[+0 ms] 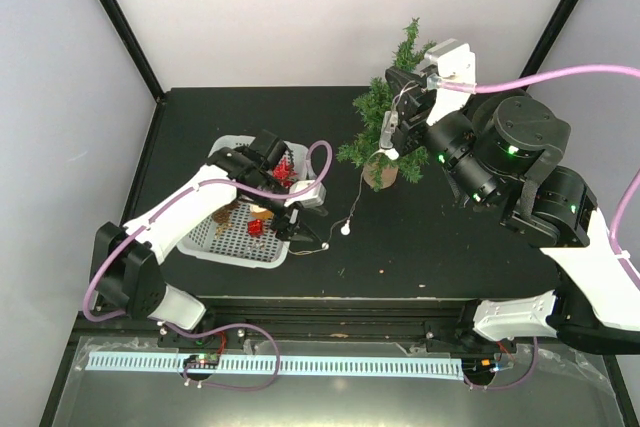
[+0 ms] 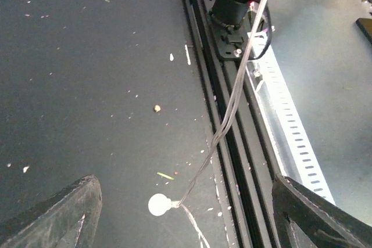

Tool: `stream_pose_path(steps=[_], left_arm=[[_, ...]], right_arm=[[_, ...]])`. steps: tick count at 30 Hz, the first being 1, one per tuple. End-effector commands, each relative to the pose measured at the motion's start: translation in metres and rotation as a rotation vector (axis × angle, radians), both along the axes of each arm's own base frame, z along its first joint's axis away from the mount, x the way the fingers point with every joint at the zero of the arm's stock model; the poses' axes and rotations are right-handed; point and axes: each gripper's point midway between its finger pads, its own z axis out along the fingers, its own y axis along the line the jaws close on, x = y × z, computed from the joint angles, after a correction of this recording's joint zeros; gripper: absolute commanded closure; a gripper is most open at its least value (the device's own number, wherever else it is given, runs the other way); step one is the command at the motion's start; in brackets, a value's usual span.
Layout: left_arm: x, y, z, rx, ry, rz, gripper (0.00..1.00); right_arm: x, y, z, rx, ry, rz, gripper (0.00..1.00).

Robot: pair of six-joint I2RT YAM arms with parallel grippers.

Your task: Decorate the small christmas tree

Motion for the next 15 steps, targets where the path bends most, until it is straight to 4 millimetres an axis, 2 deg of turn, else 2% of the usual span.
stream_pose_path(steps=[1, 9, 15], left_arm=[[-0.011, -0.014, 0.017, -0.081, 0.015, -0.058, 0.19], [-0.023, -0.027, 0.020, -0.082, 0.048, -0.116, 0.20], [-0.022, -0.034, 0.019, -0.070, 0.064, -0.124, 0.28]], right_arm=[[-0.002, -0.006, 0.011, 0.040, -0.013, -0.002, 0.99], [-0.001, -0.007, 0.010, 0.042, -0.012, -0.005, 0.99], [-0.003, -0.008, 0.009, 0.046, -0.007, 0.001, 0.99]])
